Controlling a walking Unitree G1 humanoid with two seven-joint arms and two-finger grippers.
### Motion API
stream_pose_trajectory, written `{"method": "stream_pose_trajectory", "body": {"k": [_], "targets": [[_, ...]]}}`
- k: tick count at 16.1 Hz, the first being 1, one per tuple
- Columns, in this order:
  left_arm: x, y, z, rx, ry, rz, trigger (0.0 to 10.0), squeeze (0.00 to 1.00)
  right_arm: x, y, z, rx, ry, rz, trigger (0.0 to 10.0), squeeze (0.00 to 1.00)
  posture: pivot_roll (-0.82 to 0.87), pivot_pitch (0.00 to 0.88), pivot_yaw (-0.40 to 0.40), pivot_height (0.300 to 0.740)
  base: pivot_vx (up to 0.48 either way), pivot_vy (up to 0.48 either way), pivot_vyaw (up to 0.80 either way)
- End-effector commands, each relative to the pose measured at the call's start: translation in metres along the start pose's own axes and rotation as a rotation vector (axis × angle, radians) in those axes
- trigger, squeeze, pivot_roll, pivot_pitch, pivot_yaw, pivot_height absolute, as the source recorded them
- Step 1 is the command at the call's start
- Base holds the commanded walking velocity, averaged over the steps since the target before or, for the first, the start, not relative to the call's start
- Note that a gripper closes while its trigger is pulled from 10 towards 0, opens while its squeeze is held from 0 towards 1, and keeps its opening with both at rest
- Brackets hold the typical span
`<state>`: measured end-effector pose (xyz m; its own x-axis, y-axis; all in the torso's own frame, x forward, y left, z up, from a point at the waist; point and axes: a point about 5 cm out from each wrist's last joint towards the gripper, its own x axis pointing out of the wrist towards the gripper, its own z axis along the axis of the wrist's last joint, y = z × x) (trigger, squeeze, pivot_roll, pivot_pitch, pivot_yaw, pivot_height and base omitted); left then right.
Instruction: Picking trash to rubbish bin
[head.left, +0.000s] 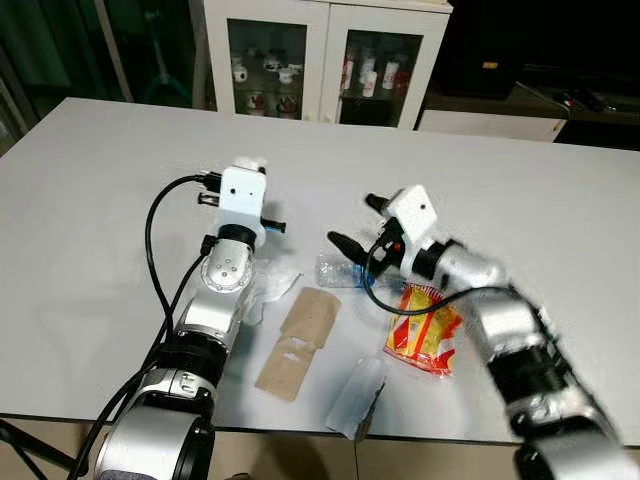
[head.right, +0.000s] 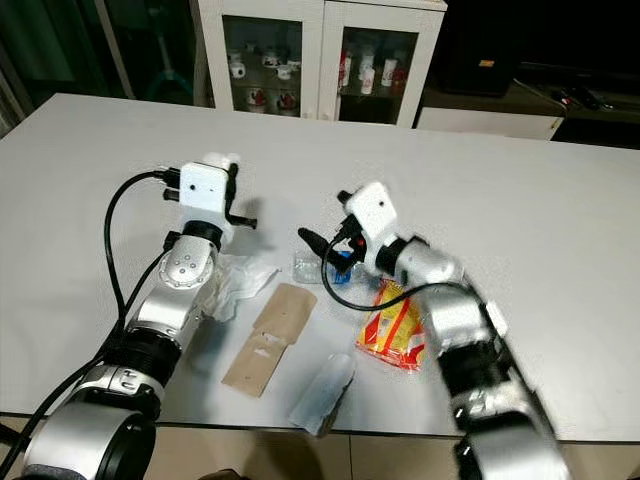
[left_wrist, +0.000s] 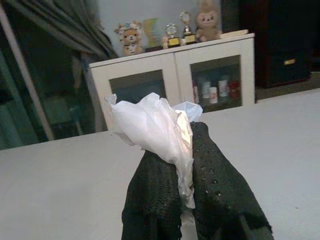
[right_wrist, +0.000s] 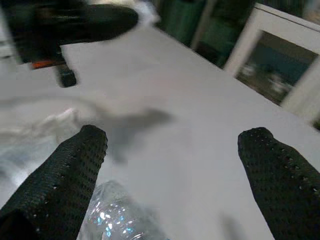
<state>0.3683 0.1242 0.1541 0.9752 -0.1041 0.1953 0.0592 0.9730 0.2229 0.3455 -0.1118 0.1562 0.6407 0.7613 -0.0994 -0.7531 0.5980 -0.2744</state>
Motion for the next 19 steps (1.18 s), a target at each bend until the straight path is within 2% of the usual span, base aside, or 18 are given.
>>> {"method": "stream_pose_trajectory", "body": {"k": [1,5,8,9,12,15,17,18,19], "targets": [[-0.001,-0.006,0.001,-0.003,-0.007,-0.033,10.0,0.0,-0.002,0.0,0.001,-0.083,0.035,0.119,10.0,0.0,-0.01,0.0,-0.056,0.74,0.0,0.0,0.0],[-0.003,-0.005,-0.001,-0.009,-0.005,-0.032,10.0,0.0,-0.002,-0.007,0.015,-0.122,0.02,0.255,10.0,0.0,0.0,0.0,-0.057,0.74,0.0,0.0,0.0],[-0.005,-0.006,-0.002,-0.015,-0.001,-0.053,10.0,0.0,-0.006,-0.016,0.025,-0.138,0.023,0.412,10.0,0.0,0.01,0.0,-0.055,0.74,0.0,0.0,0.0],[-0.006,-0.006,-0.003,-0.013,-0.001,-0.06,10.0,0.0,-0.007,-0.024,0.025,-0.132,0.05,0.423,10.0,0.0,0.01,0.0,-0.056,0.74,0.0,0.0,0.0],[-0.008,-0.006,-0.001,-0.043,-0.013,-0.144,10.0,0.0,-0.008,-0.031,0.021,-0.122,0.097,0.457,10.0,0.0,0.03,0.003,-0.054,0.74,0.0,0.0,0.0],[-0.009,0.006,0.002,0.008,-0.019,-0.211,10.0,0.0,-0.008,-0.035,0.021,-0.101,0.112,0.485,10.0,0.0,0.04,0.017,-0.047,0.74,0.0,0.0,0.0],[-0.016,0.016,0.0,0.074,0.002,-0.294,10.0,0.0,-0.01,-0.035,0.015,-0.086,0.137,0.507,10.0,0.0,0.06,0.032,-0.049,0.74,0.0,0.0,0.0],[-0.016,0.016,0.0,0.074,0.002,-0.294,10.0,0.0,-0.01,-0.035,0.015,-0.086,0.137,0.507,10.0,0.0,0.06,0.032,-0.049,0.74,0.0,0.0,0.0],[-0.021,0.026,-0.001,0.109,0.025,-0.349,10.0,0.0,-0.01,-0.035,0.014,-0.081,0.144,0.52,10.0,0.0,0.07,0.039,-0.049,0.74,0.0,0.0,0.0]]}}
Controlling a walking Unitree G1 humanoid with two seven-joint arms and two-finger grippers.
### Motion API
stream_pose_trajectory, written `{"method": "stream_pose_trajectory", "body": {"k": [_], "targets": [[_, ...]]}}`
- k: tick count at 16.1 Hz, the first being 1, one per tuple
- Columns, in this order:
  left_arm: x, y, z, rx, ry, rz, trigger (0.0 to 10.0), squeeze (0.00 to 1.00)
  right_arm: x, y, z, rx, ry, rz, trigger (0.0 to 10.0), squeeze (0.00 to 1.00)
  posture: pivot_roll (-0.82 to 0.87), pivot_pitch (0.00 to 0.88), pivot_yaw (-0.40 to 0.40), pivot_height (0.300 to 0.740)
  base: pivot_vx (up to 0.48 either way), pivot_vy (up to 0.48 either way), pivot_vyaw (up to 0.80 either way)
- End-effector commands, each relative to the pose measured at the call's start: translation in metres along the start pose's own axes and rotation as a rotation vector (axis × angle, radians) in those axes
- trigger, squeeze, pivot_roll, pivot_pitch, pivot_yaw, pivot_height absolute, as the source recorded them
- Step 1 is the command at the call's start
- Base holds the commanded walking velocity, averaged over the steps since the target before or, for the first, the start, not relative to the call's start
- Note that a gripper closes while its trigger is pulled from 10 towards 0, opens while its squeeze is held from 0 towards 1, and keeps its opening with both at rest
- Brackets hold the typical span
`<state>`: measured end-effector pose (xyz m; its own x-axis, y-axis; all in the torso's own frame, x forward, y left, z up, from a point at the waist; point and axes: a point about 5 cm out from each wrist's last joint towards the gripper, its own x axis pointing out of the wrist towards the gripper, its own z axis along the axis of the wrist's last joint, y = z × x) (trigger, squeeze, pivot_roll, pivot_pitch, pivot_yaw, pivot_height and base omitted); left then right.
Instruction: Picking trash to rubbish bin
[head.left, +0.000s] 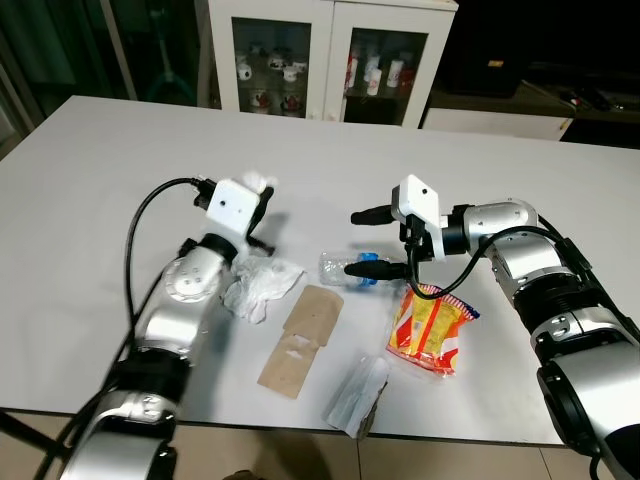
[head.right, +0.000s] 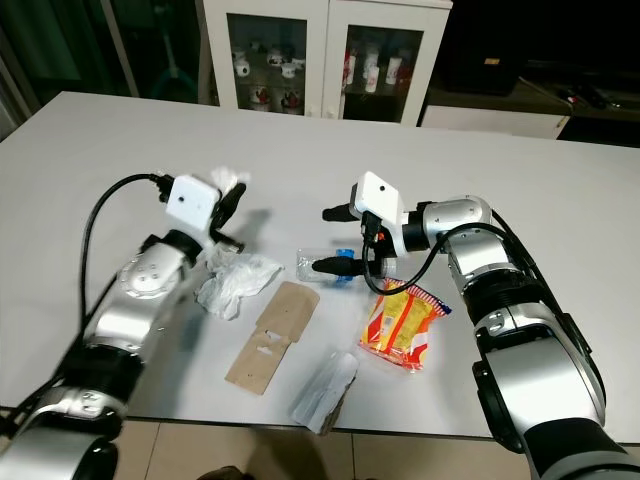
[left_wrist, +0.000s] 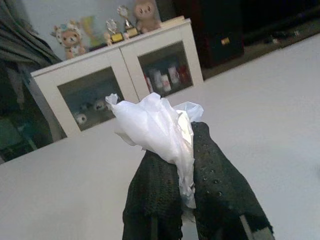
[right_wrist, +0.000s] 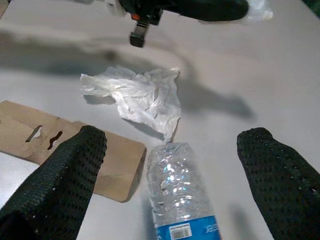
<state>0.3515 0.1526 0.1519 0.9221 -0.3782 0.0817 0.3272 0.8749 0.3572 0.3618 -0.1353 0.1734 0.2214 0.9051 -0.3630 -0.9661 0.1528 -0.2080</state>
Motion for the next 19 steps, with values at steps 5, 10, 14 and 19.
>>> {"method": "stream_pose_trajectory", "body": {"k": [5,10,14,19], "targets": [[-0.024,0.016,0.003,0.094,0.096,-0.254,10.0,0.0,-0.004,-0.001,0.0,-0.011,0.041,0.077,10.0,0.0,0.09,0.039,-0.054,0.74,0.0,0.0,0.0],[-0.03,0.008,0.014,0.089,0.113,-0.363,10.0,0.0,0.001,0.0,-0.008,0.025,0.07,0.075,10.0,0.0,0.12,0.05,-0.052,0.74,0.0,0.0,0.0],[-0.039,-0.001,0.027,0.093,0.104,-0.417,10.0,0.0,0.006,-0.006,-0.007,0.052,0.095,-0.018,10.0,0.0,0.15,0.09,-0.045,0.74,0.0,0.0,0.0],[-0.05,-0.008,0.039,0.088,0.106,-0.439,10.0,0.0,0.01,-0.012,-0.004,0.069,0.077,-0.119,10.0,0.0,0.17,0.141,-0.03,0.74,0.0,0.0,0.0]]}}
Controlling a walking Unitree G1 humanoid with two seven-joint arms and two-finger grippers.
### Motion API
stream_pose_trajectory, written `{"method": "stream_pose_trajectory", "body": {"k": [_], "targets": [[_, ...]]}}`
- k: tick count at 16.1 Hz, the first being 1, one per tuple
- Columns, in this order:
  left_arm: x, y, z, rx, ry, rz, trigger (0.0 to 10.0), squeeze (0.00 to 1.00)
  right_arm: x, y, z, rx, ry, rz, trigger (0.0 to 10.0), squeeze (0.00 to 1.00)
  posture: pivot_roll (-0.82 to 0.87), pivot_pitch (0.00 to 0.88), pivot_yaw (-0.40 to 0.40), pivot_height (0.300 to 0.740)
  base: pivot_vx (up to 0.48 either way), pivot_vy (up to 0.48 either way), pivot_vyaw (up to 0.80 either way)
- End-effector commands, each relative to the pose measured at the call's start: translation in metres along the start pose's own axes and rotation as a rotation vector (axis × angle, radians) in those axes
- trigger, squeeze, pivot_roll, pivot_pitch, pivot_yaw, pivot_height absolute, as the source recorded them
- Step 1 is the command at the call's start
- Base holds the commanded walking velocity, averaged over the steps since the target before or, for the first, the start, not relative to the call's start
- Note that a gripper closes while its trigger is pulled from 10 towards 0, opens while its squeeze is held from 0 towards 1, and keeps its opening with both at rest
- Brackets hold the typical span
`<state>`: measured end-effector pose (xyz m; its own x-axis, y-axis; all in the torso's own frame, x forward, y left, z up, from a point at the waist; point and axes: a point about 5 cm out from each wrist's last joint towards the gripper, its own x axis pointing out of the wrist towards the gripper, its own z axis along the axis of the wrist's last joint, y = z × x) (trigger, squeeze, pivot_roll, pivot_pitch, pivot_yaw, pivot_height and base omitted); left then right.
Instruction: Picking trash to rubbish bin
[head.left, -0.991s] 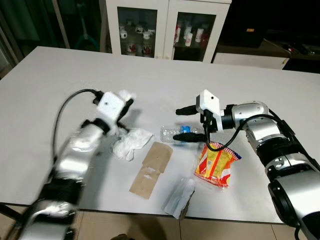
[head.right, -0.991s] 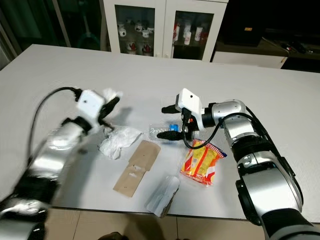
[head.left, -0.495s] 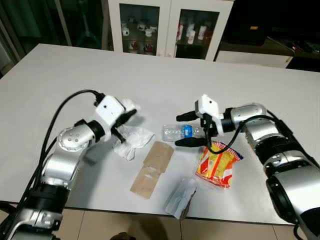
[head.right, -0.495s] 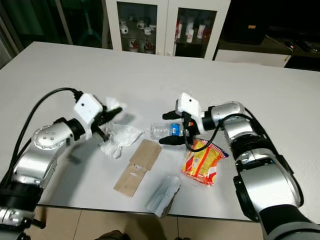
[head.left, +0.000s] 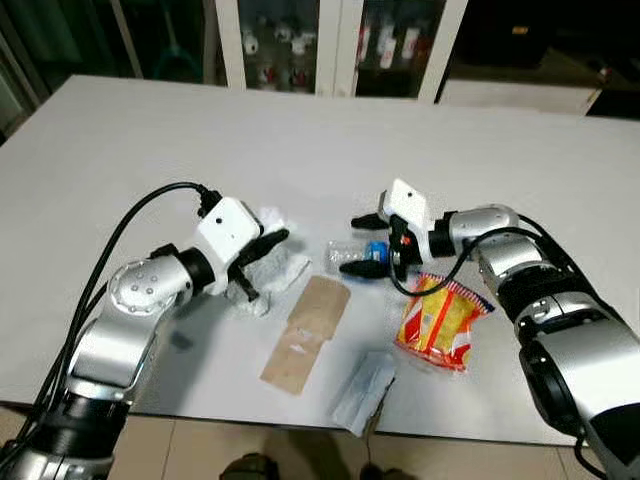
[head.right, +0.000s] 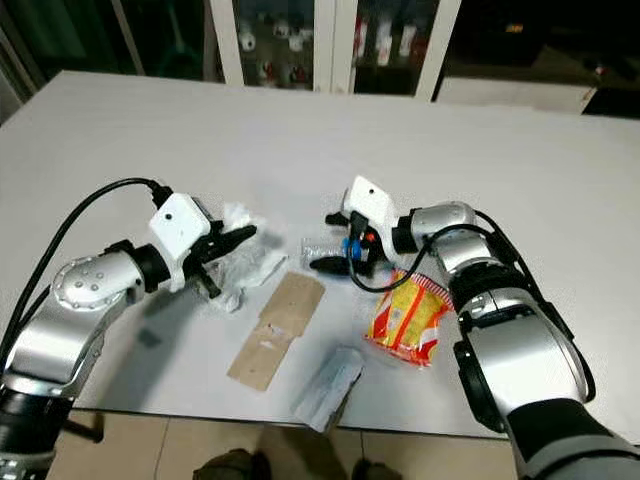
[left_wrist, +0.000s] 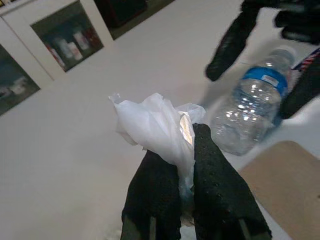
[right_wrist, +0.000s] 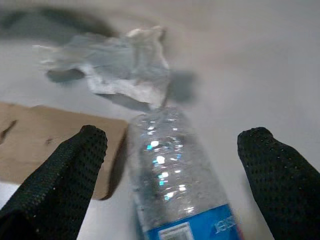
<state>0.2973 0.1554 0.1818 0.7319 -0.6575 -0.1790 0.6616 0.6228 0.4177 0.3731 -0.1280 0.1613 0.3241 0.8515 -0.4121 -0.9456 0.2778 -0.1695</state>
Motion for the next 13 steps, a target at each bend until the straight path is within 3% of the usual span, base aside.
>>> {"method": "stream_pose_trajectory", "body": {"k": [1,2,3,8,9,13], "targets": [[-0.001,-0.005,0.003,0.003,0.005,-0.026,10.0,0.0,-0.003,-0.006,0.006,-0.03,0.01,-0.043,10.0,0.0,0.16,0.156,-0.025,0.74,0.0,0.0,0.0],[-0.004,-0.006,0.004,0.004,0.009,-0.028,10.0,0.0,-0.002,-0.007,0.006,-0.035,0.019,-0.065,10.0,0.0,0.17,0.161,-0.024,0.74,0.0,0.0,0.0],[-0.005,-0.007,0.005,0.004,0.012,-0.029,10.0,0.0,-0.002,-0.008,0.005,-0.021,0.026,-0.076,10.0,1.0,0.17,0.164,-0.023,0.74,0.0,0.0,0.0],[-0.012,-0.01,0.01,-0.001,0.03,-0.034,10.0,0.0,-0.002,-0.009,0.007,-0.025,0.044,-0.08,10.0,1.0,0.19,0.177,-0.017,0.74,0.0,0.0,0.0],[-0.013,-0.009,0.012,0.002,0.033,-0.034,10.0,0.0,0.0,-0.007,0.003,-0.022,0.066,-0.063,10.0,0.0,0.19,0.179,-0.016,0.74,0.0,0.0,0.0],[-0.014,-0.01,0.015,0.004,0.043,-0.04,10.0,0.0,0.004,0.001,-0.009,-0.004,0.111,-0.026,10.0,0.0,0.2,0.179,-0.008,0.74,0.0,0.0,0.0]]}}
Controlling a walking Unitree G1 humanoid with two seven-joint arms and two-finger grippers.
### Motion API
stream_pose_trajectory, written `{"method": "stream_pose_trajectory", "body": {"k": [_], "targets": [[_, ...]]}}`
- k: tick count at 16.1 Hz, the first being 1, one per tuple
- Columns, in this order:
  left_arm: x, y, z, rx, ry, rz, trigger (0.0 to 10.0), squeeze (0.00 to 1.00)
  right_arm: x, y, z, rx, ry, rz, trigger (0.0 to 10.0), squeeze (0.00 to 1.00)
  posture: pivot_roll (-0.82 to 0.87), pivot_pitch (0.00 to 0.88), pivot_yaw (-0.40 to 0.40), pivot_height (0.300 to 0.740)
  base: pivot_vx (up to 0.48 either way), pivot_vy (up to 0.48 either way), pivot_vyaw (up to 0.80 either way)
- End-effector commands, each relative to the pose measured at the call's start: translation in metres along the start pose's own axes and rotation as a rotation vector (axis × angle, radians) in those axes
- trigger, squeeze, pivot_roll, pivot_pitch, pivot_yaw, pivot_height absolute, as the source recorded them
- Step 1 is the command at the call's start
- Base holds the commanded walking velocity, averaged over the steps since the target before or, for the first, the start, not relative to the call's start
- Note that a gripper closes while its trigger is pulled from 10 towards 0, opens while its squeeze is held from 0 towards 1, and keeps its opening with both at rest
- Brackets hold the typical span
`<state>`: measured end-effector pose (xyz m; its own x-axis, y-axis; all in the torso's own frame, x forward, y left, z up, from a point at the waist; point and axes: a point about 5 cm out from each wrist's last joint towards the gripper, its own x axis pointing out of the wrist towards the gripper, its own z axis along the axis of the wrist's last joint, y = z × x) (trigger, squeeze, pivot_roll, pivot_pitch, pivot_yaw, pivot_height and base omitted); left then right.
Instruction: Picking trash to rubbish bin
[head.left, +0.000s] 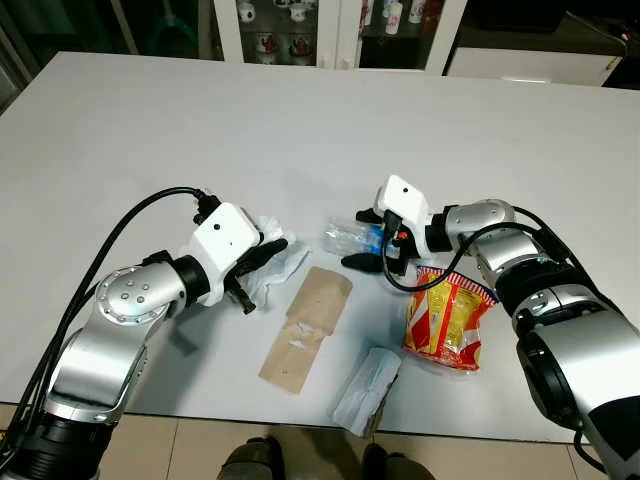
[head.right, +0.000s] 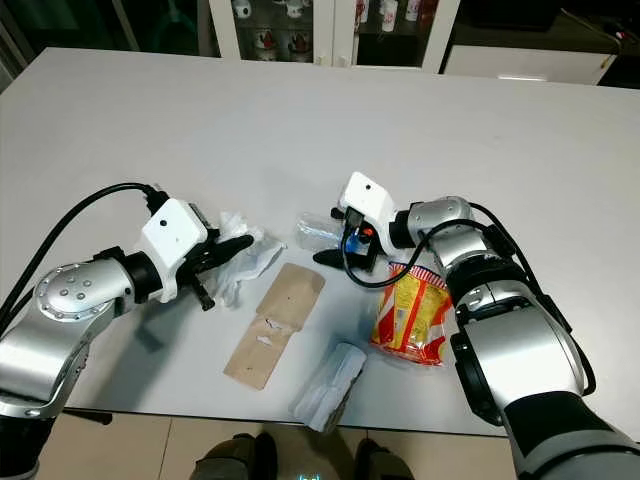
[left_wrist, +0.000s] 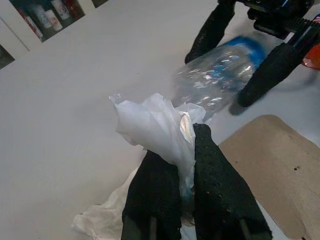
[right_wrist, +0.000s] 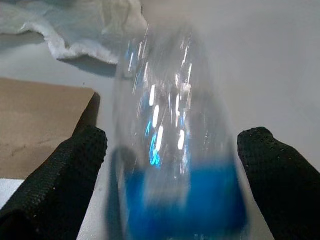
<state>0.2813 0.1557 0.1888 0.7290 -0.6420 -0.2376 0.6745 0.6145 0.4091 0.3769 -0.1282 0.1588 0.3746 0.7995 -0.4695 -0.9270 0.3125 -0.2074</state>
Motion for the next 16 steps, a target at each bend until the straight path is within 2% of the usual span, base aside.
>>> {"method": "stream_pose_trajectory", "body": {"k": [1,4,6,16], "targets": [[-0.001,-0.002,0.006,0.01,-0.015,-0.024,10.0,0.0,0.003,0.005,-0.008,0.013,0.036,0.027,10.0,0.0,0.2,0.177,-0.007,0.74,0.0,0.0,0.0],[0.001,0.001,0.009,0.016,-0.023,-0.012,10.0,0.0,0.0,0.003,-0.009,0.019,0.035,0.011,9.8,0.0,0.19,0.172,-0.007,0.74,0.0,0.0,0.0],[0.002,0.001,0.01,0.016,-0.025,-0.008,10.0,0.0,-0.002,-0.001,-0.005,0.021,0.017,-0.015,0.0,0.0,0.19,0.168,-0.008,0.74,0.0,0.0,0.0],[0.01,0.003,0.012,0.015,-0.046,0.01,10.0,0.0,-0.005,-0.004,-0.003,0.026,-0.016,-0.043,0.0,0.0,0.17,0.147,-0.013,0.74,0.0,0.0,0.0]]}}
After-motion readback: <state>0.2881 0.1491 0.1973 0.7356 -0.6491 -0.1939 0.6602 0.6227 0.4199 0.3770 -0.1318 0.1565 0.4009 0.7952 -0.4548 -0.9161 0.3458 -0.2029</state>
